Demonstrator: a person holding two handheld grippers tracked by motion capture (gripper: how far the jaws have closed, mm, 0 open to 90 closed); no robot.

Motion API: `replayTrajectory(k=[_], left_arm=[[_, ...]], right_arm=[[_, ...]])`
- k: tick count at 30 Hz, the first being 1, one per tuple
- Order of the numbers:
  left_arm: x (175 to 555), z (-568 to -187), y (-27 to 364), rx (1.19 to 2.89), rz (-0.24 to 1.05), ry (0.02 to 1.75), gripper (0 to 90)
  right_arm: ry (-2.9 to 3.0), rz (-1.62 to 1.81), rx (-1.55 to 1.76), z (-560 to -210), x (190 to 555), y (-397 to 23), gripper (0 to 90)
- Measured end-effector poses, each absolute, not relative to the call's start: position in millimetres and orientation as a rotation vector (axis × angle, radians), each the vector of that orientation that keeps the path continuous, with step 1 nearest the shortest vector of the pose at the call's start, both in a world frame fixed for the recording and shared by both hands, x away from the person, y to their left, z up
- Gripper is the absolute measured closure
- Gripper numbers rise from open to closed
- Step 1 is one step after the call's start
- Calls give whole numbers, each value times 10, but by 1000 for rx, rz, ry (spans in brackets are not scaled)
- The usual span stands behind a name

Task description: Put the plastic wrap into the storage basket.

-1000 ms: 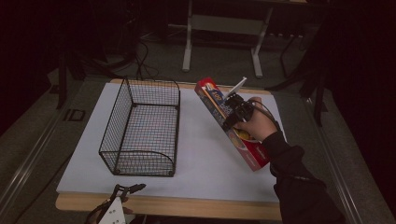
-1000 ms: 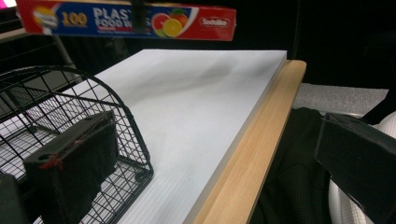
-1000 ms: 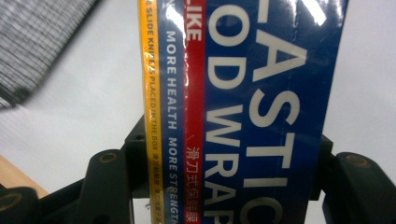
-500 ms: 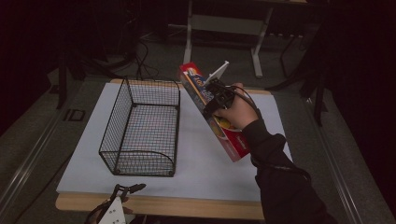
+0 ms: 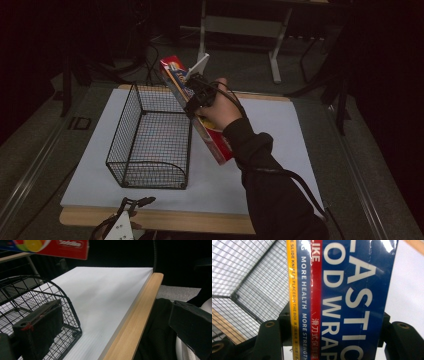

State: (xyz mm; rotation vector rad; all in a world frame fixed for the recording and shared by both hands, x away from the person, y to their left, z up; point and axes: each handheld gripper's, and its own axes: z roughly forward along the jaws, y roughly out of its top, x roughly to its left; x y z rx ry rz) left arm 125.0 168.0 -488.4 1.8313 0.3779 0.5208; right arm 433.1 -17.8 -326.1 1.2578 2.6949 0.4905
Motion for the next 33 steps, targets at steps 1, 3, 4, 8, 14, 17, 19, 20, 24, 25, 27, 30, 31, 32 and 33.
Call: replayTrajectory(k=[1,3,4,8,14,17,19,20,24,25,27,30,31,32,33], left_arm=[[1249,-4883,1679,1830,520,377,1],[1248,-4883,1677,1831,519,376,1],[1248,-4882,1677,1831,519,373,1],[1247,-4878,1682,1824,516,373,1],[1241,-4875,1687,1820,510,370,1],[1239,-4876,1683,1820,508,368,0],[1239,-4876,1683,1820,507,368,1],[1240,-4877,1685,1820,505,367,1],[1239,-4877,1690,1817,502,364,1],[1239,-4877,1691,1817,502,364,1],[1240,-4878,1691,1818,501,364,1],[1240,-4881,1691,1815,498,366,1],[1240,-4881,1691,1815,496,367,1],[1239,-4880,1693,1819,497,365,1],[1239,-4880,1693,1819,497,365,1]], right_arm=[[2692,501,1245,-3247,4331,-128,402],[2690,515,1245,-3235,4332,-80,402],[2685,542,1247,-3206,4338,11,403],[2664,597,1244,-3160,4349,182,402],[2653,669,1222,-3165,4337,438,402],[2622,740,1221,-3166,4313,543,402],[2612,768,1213,-3183,4304,609,402],[2611,781,1217,-3200,4302,640,402],[2622,830,1249,-3302,4306,751,401],[2621,827,1249,-3334,4304,779,401],[2626,829,1245,-3406,4300,827,401],[2626,827,1249,-3480,4293,869,402],[2622,830,1264,-3558,4292,901,401],[2616,829,1268,-3594,4291,911,401],[2616,829,1268,-3594,4291,911,401]])
